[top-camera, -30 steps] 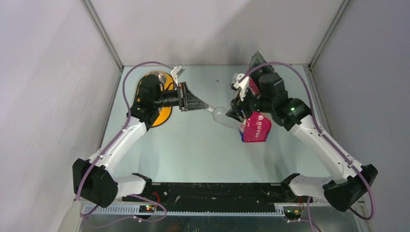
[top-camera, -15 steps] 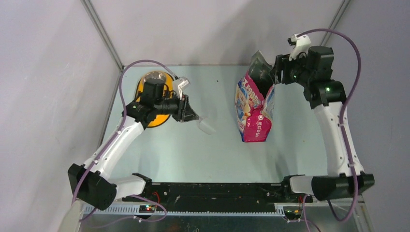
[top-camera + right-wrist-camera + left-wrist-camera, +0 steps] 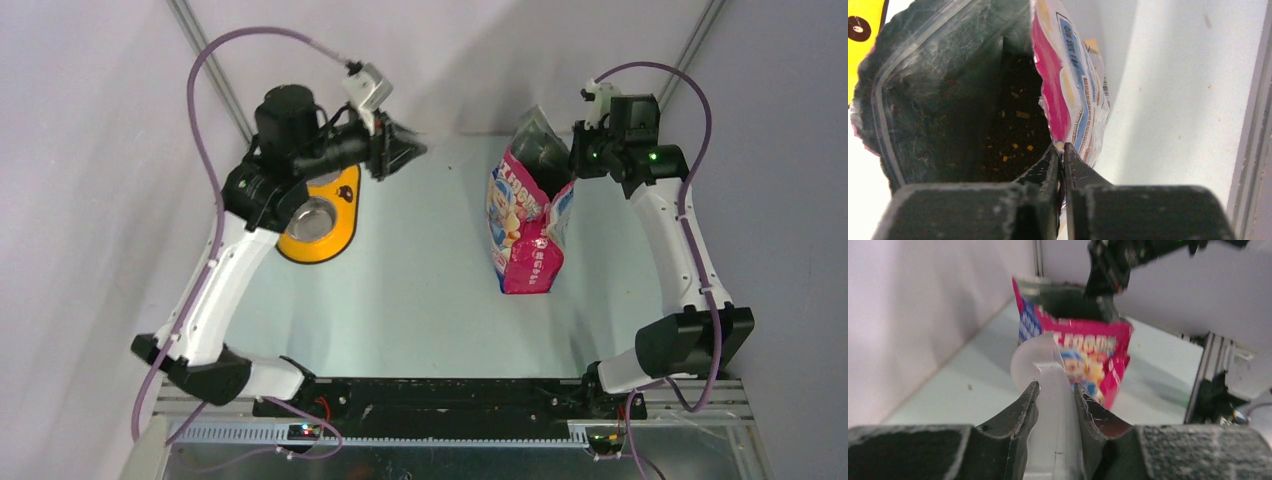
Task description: Serve the pet food
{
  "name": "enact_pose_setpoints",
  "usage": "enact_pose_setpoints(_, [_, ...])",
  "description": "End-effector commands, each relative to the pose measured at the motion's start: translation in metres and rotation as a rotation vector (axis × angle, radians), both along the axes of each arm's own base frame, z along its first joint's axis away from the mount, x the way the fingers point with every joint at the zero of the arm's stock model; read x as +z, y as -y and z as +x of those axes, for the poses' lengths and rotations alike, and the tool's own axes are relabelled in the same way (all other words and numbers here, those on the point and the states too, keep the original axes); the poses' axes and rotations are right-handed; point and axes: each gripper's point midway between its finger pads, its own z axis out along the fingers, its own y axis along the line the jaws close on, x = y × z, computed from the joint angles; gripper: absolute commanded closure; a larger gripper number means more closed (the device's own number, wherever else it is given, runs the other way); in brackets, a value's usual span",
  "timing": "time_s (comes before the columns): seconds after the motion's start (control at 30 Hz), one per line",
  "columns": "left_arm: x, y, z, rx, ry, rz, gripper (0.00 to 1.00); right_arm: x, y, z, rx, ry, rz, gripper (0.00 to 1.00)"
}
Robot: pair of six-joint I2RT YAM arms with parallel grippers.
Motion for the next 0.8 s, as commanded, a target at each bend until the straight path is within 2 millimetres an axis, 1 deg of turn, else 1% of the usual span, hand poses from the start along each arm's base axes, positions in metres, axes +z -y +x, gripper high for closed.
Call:
enact_pose_setpoints(0.0, [0.035,0.052,0.024,0.005,0.123,-0.044,1.00,0.022,-0.001,0.005,-0.002,0.061,0.013,0.98])
enact_pose_setpoints(0.03, [0.034,0.071,0.032,-0.001,0.125,-0.036,1.00,0.026,-0.004,0.003,0.008,0.071,0.021,1.00])
enact_pose_setpoints(0.07, [0.033,0.080,0.036,-0.001,0.123,-0.028,1.00,0.029,-0.008,0.001,0.025,0.080,0.028,1.00])
enact_pose_setpoints(0.1, [0.031,0.096,0.046,0.009,0.119,-0.025,1.00,0.032,-0.011,-0.002,0.040,0.092,0.027,1.00])
enact_pose_setpoints(0.13, [0.028,0.101,0.053,0.037,0.097,-0.026,1.00,0.035,-0.016,-0.003,0.062,0.106,0.022,1.00])
enact_pose_setpoints(0.17, [0.028,0.113,0.059,0.041,0.079,-0.039,1.00,0.038,-0.018,-0.007,0.081,0.122,0.009,1.00])
enact_pose_setpoints(0.23, [0.023,0.126,0.067,0.057,0.059,-0.038,1.00,0.046,-0.026,-0.011,0.123,0.161,-0.021,1.00])
enact_pose_setpoints(0.27, [0.021,0.129,0.069,0.063,0.057,-0.033,1.00,0.049,-0.030,-0.012,0.136,0.176,-0.030,1.00])
enact_pose_setpoints(0.3, [0.013,0.135,0.069,0.056,0.046,-0.009,1.00,0.053,-0.031,-0.014,0.145,0.193,-0.038,1.00])
enact_pose_setpoints(0.33, [0.005,0.137,0.071,0.060,0.038,0.014,1.00,0.056,-0.033,-0.014,0.151,0.205,-0.041,1.00])
enact_pose_setpoints(0.37, [-0.001,0.140,0.067,0.051,0.034,0.041,1.00,0.061,-0.033,-0.015,0.155,0.218,-0.042,1.00])
enact_pose_setpoints(0.4, [-0.010,0.142,0.069,0.054,0.024,0.065,1.00,0.064,-0.035,-0.015,0.162,0.227,-0.039,1.00])
enact_pose_setpoints(0.43, [-0.019,0.144,0.065,0.043,0.017,0.100,1.00,0.068,-0.038,-0.015,0.168,0.237,-0.030,1.00])
enact_pose_setpoints(0.47, [-0.030,0.146,0.068,0.052,0.006,0.127,1.00,0.072,-0.039,-0.015,0.170,0.243,-0.021,1.00])
enact_pose_setpoints(0.5, [-0.039,0.148,0.065,0.048,-0.004,0.158,1.00,0.077,-0.043,-0.015,0.173,0.248,0.001,1.00])
enact_pose_setpoints(0.53, [-0.050,0.150,0.068,0.060,-0.019,0.182,1.00,0.080,-0.046,-0.017,0.181,0.250,0.012,1.00])
enact_pose_setpoints(0.6, [-0.070,0.153,0.067,0.077,-0.057,0.226,1.00,0.089,-0.056,-0.022,0.211,0.267,0.025,1.00])
enact_pose_setpoints(0.63, [-0.075,0.155,0.064,0.085,-0.075,0.232,1.00,0.092,-0.059,-0.025,0.226,0.281,0.018,1.00])
enact_pose_setpoints(0.67, [-0.082,0.152,0.066,0.113,-0.087,0.249,1.00,0.092,-0.066,-0.029,0.250,0.285,0.014,1.00])
enact_pose_setpoints(0.77, [-0.089,0.150,0.061,0.157,-0.124,0.250,1.00,0.099,-0.078,-0.040,0.300,0.325,0.000,1.00])
